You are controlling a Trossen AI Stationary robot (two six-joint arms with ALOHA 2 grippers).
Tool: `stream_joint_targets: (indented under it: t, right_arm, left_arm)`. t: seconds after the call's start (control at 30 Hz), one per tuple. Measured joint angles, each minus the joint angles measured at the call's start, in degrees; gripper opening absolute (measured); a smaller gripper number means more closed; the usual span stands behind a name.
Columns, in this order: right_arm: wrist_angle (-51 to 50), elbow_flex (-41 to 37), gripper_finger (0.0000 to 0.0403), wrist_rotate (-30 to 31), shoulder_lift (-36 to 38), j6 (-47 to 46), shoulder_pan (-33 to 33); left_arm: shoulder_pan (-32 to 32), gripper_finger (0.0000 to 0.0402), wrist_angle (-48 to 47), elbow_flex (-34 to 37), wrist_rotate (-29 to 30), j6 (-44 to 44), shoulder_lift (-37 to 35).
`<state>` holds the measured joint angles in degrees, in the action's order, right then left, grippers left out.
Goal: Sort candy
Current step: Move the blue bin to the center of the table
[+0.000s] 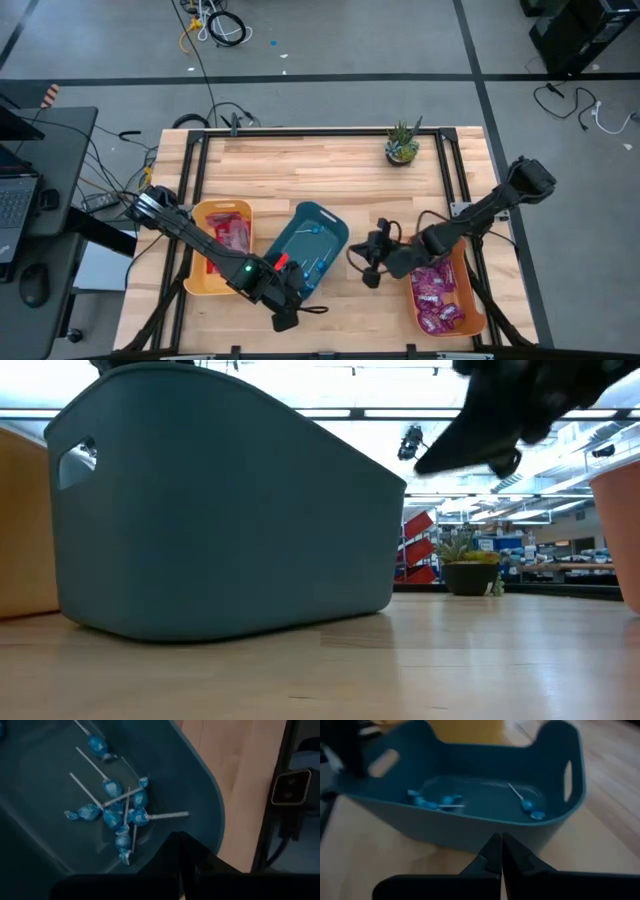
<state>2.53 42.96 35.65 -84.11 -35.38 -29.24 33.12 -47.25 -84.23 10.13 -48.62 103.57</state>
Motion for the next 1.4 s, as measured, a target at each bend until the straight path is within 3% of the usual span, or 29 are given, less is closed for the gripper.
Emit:
stream_joint_targets:
  t: [0.37,0.63,0.87,1.1,1.2,1.4]
  right_arm:
    - [0.4,0.0,0.0,-2.3,-6.8,-1.2,7.1]
    - [3.9,0.0,0.0,-2.4,-6.8,6.8,12.0]
    - [9.8,0.0,0.0,-4.6,-6.8,14.1,14.6]
    - [4.1,0.0,0.0,-5.9,-6.1,10.0,14.6]
    - [6.7,0.0,0.0,-8.8,-6.7,8.7,13.8]
    - [13.2,0.1,0.0,-8.5,-8.7,10.5,13.4]
  left_arm:
    - [0.0,0.0,0.5,-0.2,3.4,-0.1,0.0]
    - [0.1,0.0,-0.8,-5.8,10.5,2.3,-0.1]
    - [0.8,0.0,-9.1,-11.3,20.7,3.3,-0.2]
    - [3.1,0.0,-13.7,-14.6,29.5,2.9,-0.2]
    - [4.0,0.0,-15.5,-16.0,32.7,2.5,-0.2]
    - [5.6,0.0,-22.3,-17.5,35.2,-2.8,-0.2]
